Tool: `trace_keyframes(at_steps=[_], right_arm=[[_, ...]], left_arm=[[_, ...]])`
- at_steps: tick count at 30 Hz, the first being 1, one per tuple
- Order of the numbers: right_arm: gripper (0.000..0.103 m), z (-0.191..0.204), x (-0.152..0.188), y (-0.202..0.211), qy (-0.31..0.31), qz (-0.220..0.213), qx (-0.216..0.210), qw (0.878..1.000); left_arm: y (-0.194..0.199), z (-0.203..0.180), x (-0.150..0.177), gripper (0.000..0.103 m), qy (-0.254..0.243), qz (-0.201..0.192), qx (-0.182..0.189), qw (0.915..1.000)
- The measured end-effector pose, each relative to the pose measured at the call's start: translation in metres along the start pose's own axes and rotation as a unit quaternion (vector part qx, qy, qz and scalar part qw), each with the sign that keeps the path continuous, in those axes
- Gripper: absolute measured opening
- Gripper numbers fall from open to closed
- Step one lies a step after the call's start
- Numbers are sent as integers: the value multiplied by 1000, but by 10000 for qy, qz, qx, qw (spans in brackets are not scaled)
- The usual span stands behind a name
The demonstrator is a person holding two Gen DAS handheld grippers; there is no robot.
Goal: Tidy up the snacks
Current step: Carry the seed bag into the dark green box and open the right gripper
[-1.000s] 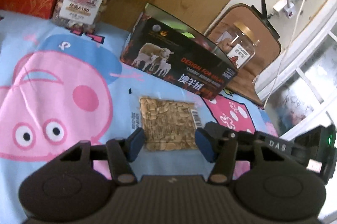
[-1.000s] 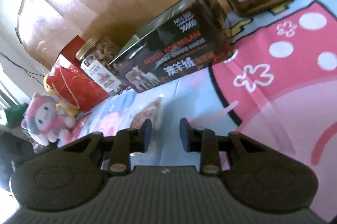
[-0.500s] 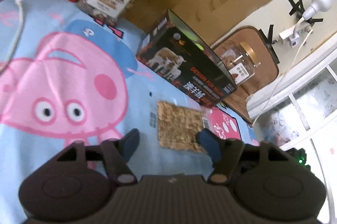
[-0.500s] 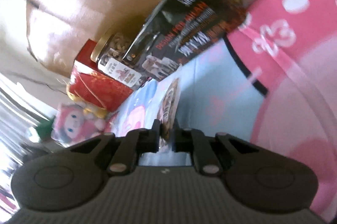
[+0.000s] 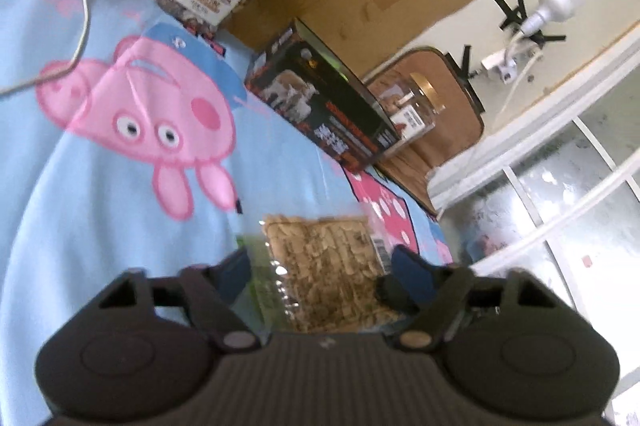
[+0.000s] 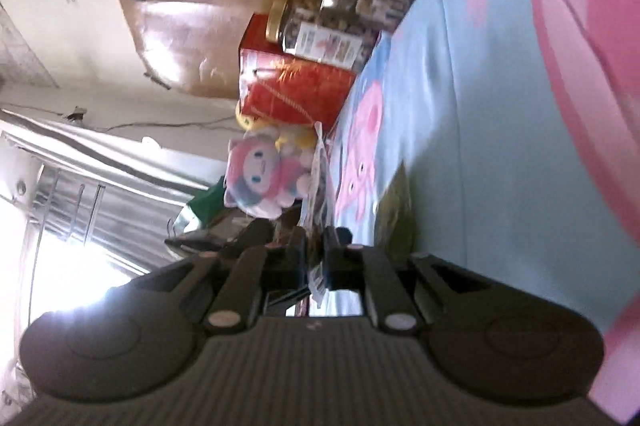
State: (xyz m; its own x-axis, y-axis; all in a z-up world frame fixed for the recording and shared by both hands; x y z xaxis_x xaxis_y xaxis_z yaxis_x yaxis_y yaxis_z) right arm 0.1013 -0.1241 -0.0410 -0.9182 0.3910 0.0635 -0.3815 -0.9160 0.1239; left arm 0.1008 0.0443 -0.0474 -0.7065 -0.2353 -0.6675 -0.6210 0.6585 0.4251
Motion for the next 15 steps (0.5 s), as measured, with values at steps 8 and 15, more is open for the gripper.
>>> trace_keyframes(at_steps=[8,15], right_arm=[[11,-1,5,2,558,-252,527,9967],[12,33,-20,3,1394,-648,679,9858]], left_arm=[[1,1,17,34,-39,124,-89,9999],[-16,-22,-35,35,-540,42,-150,9984]])
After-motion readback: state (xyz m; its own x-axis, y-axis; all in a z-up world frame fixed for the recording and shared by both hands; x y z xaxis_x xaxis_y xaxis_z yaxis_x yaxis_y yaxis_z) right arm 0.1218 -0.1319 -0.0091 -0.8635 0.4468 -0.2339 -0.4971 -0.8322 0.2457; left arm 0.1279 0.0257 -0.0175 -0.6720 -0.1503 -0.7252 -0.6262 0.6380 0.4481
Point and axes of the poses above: each gripper's, at about its wrist camera, not at the fingertips, and y roughly against the way its jaws point, z to its left, x to its underside, the point moved 10 cm from there along -y, roughly the way its jaws point, and after that the axes turned 12 degrees about -y, right-handed, at the moved point
